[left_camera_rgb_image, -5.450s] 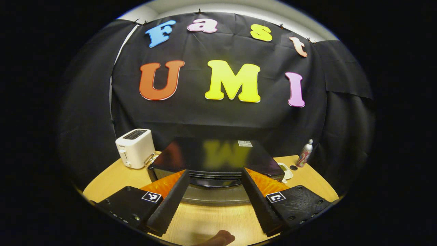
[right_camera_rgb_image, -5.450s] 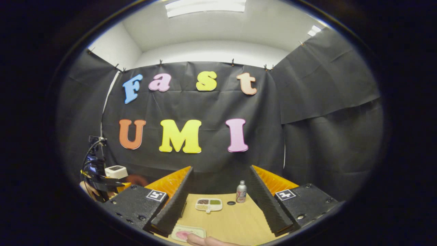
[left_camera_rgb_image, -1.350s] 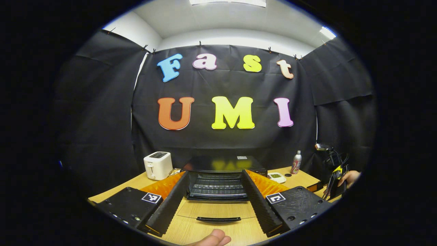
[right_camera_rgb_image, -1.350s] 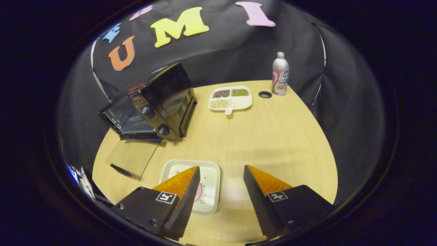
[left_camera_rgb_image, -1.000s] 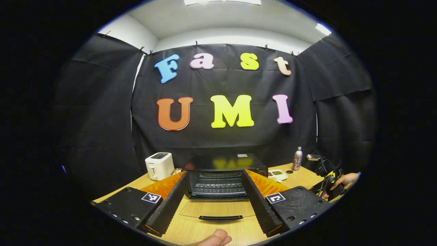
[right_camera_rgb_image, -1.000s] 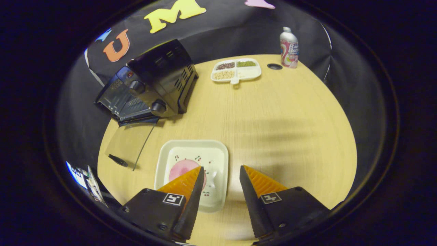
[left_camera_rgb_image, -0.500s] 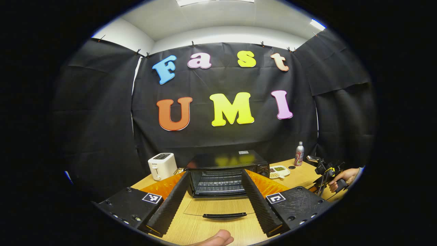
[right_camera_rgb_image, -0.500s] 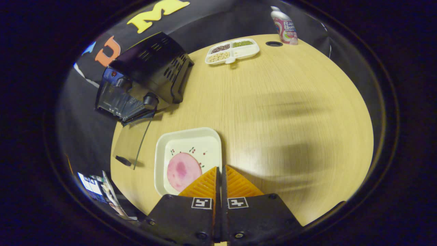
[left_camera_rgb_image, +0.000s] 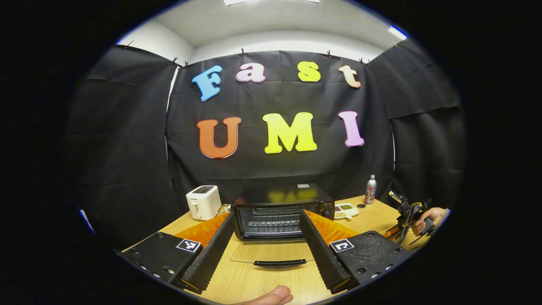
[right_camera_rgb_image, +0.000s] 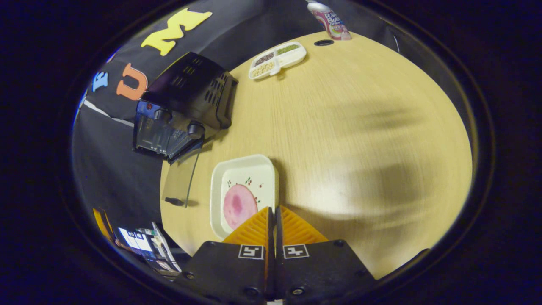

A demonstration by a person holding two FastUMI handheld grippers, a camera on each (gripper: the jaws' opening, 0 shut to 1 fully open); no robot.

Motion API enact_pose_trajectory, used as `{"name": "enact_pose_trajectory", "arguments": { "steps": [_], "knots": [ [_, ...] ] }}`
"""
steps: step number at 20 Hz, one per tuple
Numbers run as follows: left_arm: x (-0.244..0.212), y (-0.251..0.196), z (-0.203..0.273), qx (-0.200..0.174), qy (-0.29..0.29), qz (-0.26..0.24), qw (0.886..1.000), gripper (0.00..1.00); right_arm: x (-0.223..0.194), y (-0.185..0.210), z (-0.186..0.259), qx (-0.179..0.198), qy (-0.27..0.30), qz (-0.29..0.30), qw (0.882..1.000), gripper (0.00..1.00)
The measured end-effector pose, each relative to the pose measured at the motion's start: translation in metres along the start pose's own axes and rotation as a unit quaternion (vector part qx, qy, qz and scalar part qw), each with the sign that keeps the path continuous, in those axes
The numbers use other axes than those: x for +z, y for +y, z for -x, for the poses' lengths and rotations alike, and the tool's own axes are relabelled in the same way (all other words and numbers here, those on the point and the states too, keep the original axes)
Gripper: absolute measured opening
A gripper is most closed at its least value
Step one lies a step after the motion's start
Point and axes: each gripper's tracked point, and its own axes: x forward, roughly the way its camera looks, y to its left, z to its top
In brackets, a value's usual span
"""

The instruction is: Open the electric oven with the left hand, put the food in, and close the electric oven.

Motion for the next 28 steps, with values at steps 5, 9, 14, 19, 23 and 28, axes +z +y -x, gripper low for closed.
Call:
{"name": "enact_pose_trajectory", "arguments": {
  "steps": [5,9,14,19,23,28],
  "knots": [
    [-0.003,0.011,0.007,0.005,0.006,0.010,1.000,0.94,-0.001,0.011,0.025,-0.002,-0.020,0.014,1.000,0.01],
    [-0.004,0.022,0.012,0.005,0.009,0.020,1.000,0.95,-0.003,0.027,0.041,0.007,-0.032,0.023,0.999,0.01],
    [-0.010,0.043,0.016,0.019,0.017,0.023,0.999,0.95,-0.009,0.057,0.056,0.017,-0.042,0.044,0.998,0.00],
    [-0.011,0.056,0.021,0.024,0.014,0.012,1.000,0.95,-0.012,0.098,0.054,0.038,-0.045,0.066,0.996,0.04],
    [-0.011,0.062,0.019,0.024,0.011,0.015,1.000,0.95,-0.014,0.137,0.036,0.063,-0.033,0.076,0.995,0.01],
    [-0.007,0.077,0.017,0.032,0.003,0.021,0.999,0.95,-0.010,0.189,-0.001,0.095,-0.022,0.063,0.993,0.01]
  ]
}}
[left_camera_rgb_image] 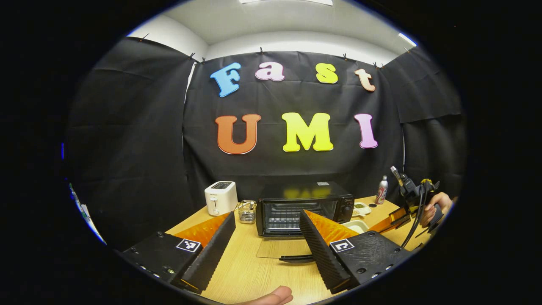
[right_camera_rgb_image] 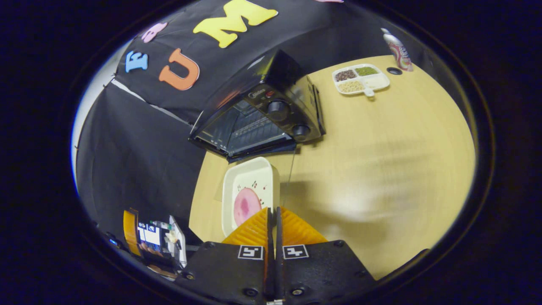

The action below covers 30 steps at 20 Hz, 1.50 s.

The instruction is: Open the electric oven with the left hand, put the food in, and close the electric oven.

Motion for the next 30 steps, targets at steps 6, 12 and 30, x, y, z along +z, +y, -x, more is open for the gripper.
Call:
{"name": "enact_pose_trajectory", "arguments": {
  "steps": [6,12,30],
  "knots": [
    [-0.005,0.022,-0.002,0.016,0.008,0.000,1.000,0.95,0.019,0.030,-0.047,-0.001,-0.026,-0.032,0.999,0.04],
    [-0.007,0.028,0.001,0.015,0.009,-0.001,1.000,0.95,0.042,0.046,-0.090,0.005,-0.081,-0.108,0.991,0.00],
    [-0.037,0.036,-0.031,0.019,0.038,0.010,0.999,0.95,0.137,0.046,-0.172,0.001,-0.364,-0.337,0.868,0.00]
  ]
}}
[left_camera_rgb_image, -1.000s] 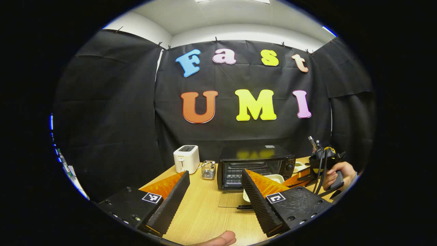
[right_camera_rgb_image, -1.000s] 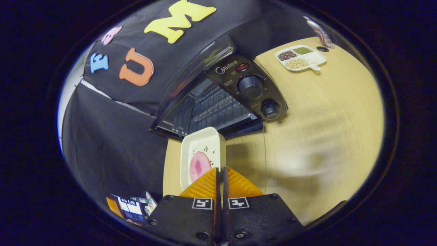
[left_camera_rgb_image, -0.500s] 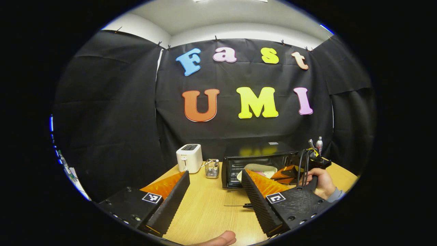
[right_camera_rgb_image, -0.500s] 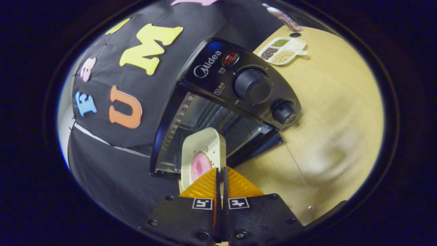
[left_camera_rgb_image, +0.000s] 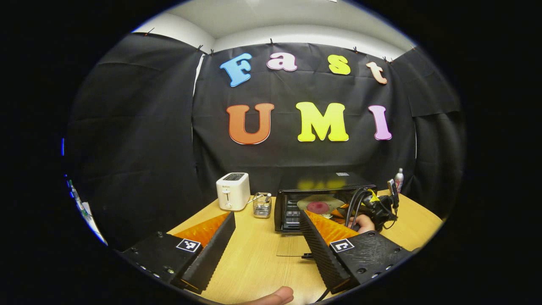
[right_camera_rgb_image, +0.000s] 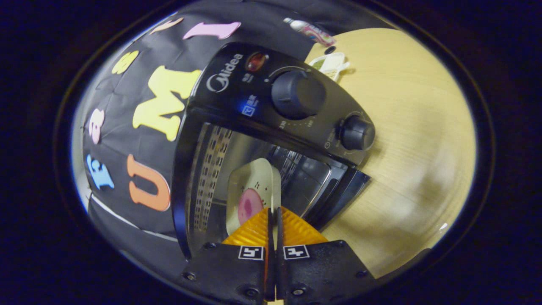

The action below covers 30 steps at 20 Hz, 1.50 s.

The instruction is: Open the electric oven with the left hand, put the food in, and close the electric oven.

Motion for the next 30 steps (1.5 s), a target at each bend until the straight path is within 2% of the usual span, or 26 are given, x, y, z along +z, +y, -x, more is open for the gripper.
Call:
{"name": "enact_pose_trajectory", "arguments": {
  "steps": [1,5,6,7,10,11,12,13,14,15,16,17,18,20,21,22,23,24,27,30],
  "knots": [
    [-0.003,-0.004,-0.003,-0.004,0.005,0.002,1.000,0.95,-0.002,-0.001,-0.004,-0.004,-0.007,-0.002,1.000,0.05],
    [-0.004,-0.002,-0.009,-0.003,0.007,-0.009,1.000,0.95,-0.013,-0.003,-0.008,-0.014,0.003,0.010,1.000,0.06],
    [-0.005,-0.002,-0.009,-0.004,0.008,-0.009,1.000,0.95,-0.012,-0.002,-0.008,-0.015,0.004,0.007,1.000,0.03],
    [-0.005,-0.001,-0.008,-0.004,0.010,-0.010,1.000,0.95,-0.012,-0.001,-0.008,-0.014,0.004,0.004,1.000,0.07],
    [-0.008,0.003,-0.008,0.003,0.016,-0.022,1.000,0.95,-0.011,-0.002,-0.008,-0.010,0.002,0.009,1.000,0.07],
    [-0.009,0.003,-0.008,0.004,0.017,-0.023,1.000,0.95,-0.012,-0.003,-0.008,-0.010,0.001,0.012,1.000,0.05],
    [-0.009,0.002,-0.007,0.003,0.018,-0.022,1.000,0.95,-0.011,-0.003,-0.008,-0.007,0.000,0.013,1.000,0.08],
    [-0.010,0.002,-0.007,0.002,0.020,-0.020,1.000,0.95,-0.011,-0.002,-0.008,-0.008,-0.004,0.018,1.000,0.05],
    [-0.010,0.002,-0.006,0.002,0.021,-0.017,1.000,0.95,-0.009,-0.002,-0.007,-0.012,-0.010,0.032,0.999,0.10],
    [-0.011,0.004,-0.005,0.003,0.022,-0.015,1.000,0.95,-0.007,-0.003,-0.006,-0.016,-0.021,0.047,0.999,0.00],
    [-0.011,0.006,-0.005,0.005,0.023,-0.015,1.000,0.95,-0.003,-0.003,-0.005,-0.012,-0.033,0.058,0.998,0.02],
    [-0.012,0.008,-0.004,0.008,0.024,-0.016,1.000,0.95,0.000,-0.003,0.002,-0.009,-0.038,0.071,0.997,0.16],
    [-0.012,0.009,-0.003,0.010,0.024,-0.015,1.000,0.95,-0.002,-0.003,-0.003,-0.004,-0.043,0.081,0.996,0.15],
    [-0.011,0.012,0.000,0.014,0.024,-0.012,1.000,0.95,-0.002,-0.001,0.003,-0.002,-0.051,0.092,0.994,0.33],
    [-0.010,0.013,0.001,0.015,0.023,-0.011,1.000,0.95,-0.002,-0.001,0.007,0.001,-0.050,0.100,0.994,0.45],
    [-0.009,0.014,0.004,0.016,0.022,-0.010,1.000,0.95,0.000,0.000,0.010,0.007,-0.050,0.105,0.993,0.51],
    [-0.008,0.016,0.006,0.018,0.021,-0.009,1.000,0.84,0.002,-0.003,0.013,0.004,-0.053,0.108,0.993,0.67],
    [-0.008,0.017,0.007,0.019,0.021,-0.008,1.000,0.95,0.004,-0.005,0.015,0.001,-0.056,0.111,0.992,0.80],
    [-0.011,0.019,0.007,0.022,0.026,-0.009,0.999,0.95,0.005,-0.013,0.027,-0.007,-0.061,0.150,0.987,0.91],
    [-0.015,0.019,0.008,0.023,0.030,-0.006,0.999,0.95,0.008,-0.010,0.048,0.004,-0.071,0.208,0.976,0.91]
  ]
}}
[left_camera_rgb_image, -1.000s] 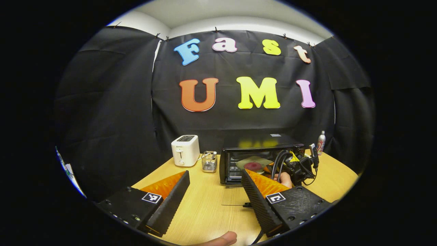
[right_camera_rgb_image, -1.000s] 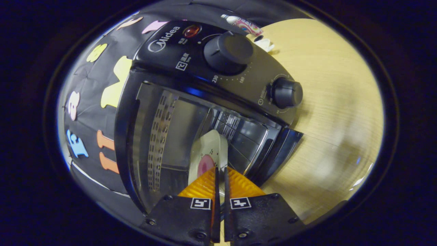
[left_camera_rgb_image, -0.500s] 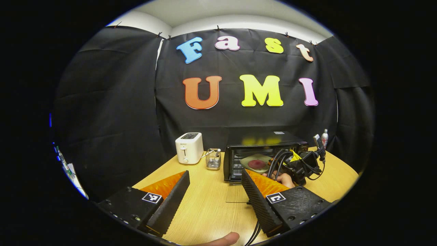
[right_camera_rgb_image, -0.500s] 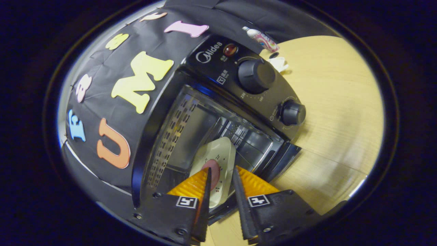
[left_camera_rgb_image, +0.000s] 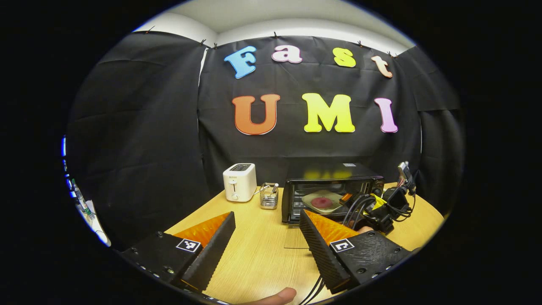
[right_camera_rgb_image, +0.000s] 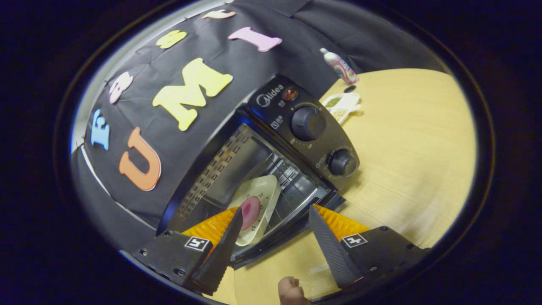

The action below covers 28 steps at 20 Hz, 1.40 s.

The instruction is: Open the electric oven with the left hand, put the food in, and close the electric oven.

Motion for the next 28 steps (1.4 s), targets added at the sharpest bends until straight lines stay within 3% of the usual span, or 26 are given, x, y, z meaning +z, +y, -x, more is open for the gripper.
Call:
{"name": "enact_pose_trajectory", "arguments": {
  "steps": [1,2,3,4,5,6,13,14,17,19,20,22,27,28],
  "knots": [
    [-0.001,-0.001,0.000,-0.002,0.002,0.002,1.000,0.95,0.004,0.002,0.007,0.007,-0.008,0.021,1.000,0.91],
    [-0.005,-0.002,0.000,-0.004,0.005,0.003,1.000,0.95,0.008,0.004,0.015,0.014,-0.014,0.041,0.999,0.99],
    [-0.007,-0.003,-0.001,-0.004,0.007,0.004,1.000,0.95,0.012,0.005,0.023,0.019,-0.020,0.061,0.998,0.92],
    [-0.009,-0.003,-0.002,-0.004,0.010,0.004,1.000,0.95,0.015,0.006,0.031,0.024,-0.025,0.082,0.996,0.92],
    [-0.014,-0.002,-0.004,-0.002,0.015,0.006,1.000,0.95,0.020,0.009,0.039,0.032,-0.033,0.105,0.993,1.00],
    [-0.017,-0.002,-0.005,-0.002,0.019,0.007,1.000,0.95,0.026,0.011,0.047,0.037,-0.041,0.130,0.990,0.94],
    [-0.052,-0.013,-0.017,-0.014,0.069,0.008,0.997,0.95,0.069,0.012,0.111,0.073,-0.082,0.245,0.963,0.95],
    [-0.055,-0.015,-0.018,-0.015,0.074,0.005,0.997,0.95,0.077,0.012,0.122,0.078,-0.086,0.257,0.959,1.00],
    [-0.069,-0.022,-0.025,-0.016,0.093,0.002,0.996,0.95,0.097,0.012,0.152,0.100,-0.092,0.287,0.948,0.96],
    [-0.082,-0.030,-0.030,-0.019,0.111,0.001,0.994,0.95,0.115,0.008,0.167,0.107,-0.102,0.297,0.943,1.00],
    [-0.090,-0.037,-0.033,-0.023,0.121,0.001,0.992,0.95,0.123,0.005,0.172,0.104,-0.102,0.304,0.941,0.96],
    [-0.106,-0.050,-0.037,-0.032,0.146,0.003,0.989,0.95,0.140,-0.001,0.185,0.104,-0.105,0.308,0.940,1.00],
    [-0.146,-0.095,-0.046,-0.073,0.201,0.000,0.977,0.95,0.186,-0.017,0.194,0.094,-0.119,0.337,0.929,0.96],
    [-0.154,-0.103,-0.047,-0.080,0.214,0.000,0.974,0.96,0.195,-0.020,0.197,0.092,-0.125,0.340,0.927,1.00]
  ]
}}
